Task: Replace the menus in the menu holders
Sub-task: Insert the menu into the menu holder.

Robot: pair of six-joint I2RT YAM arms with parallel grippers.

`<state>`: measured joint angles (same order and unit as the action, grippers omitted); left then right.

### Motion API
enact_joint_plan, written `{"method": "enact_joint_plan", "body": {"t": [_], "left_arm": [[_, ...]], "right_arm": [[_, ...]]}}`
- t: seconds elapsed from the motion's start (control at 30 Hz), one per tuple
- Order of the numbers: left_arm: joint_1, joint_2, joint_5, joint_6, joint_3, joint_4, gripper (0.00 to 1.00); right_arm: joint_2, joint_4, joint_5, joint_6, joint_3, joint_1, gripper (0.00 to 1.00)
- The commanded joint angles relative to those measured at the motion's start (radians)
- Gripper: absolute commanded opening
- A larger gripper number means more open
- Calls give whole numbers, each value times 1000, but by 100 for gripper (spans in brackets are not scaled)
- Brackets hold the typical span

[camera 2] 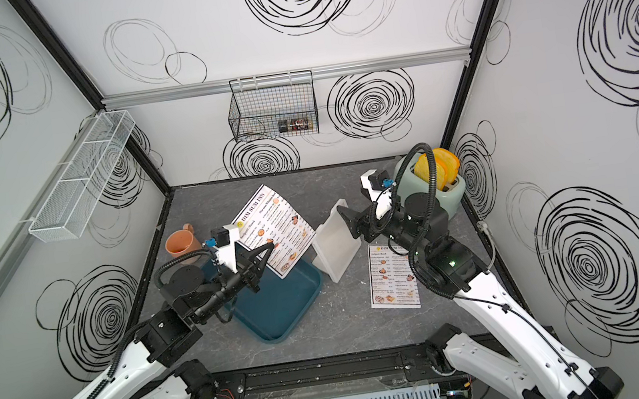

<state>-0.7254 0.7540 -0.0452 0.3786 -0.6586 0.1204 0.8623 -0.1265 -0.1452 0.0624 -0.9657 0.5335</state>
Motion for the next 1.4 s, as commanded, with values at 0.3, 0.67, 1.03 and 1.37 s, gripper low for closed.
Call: {"method": "enact_joint_plan", "body": {"t": [0.3, 0.67, 1.03, 1.37], "left_arm": [[15, 17, 10, 40, 17, 111, 0], [18, 32, 6, 45, 48, 135, 0], [18, 32, 14, 82, 46, 126, 0], [21, 35, 12, 74, 7, 133, 0]], "right_arm": [[-15, 3, -2, 4, -2, -3, 80], [-28, -10, 2, 4, -5, 0, 79], [-35, -17, 11, 5, -4, 4, 79], [-40, -9, 15, 10, 1, 9, 79]]}}
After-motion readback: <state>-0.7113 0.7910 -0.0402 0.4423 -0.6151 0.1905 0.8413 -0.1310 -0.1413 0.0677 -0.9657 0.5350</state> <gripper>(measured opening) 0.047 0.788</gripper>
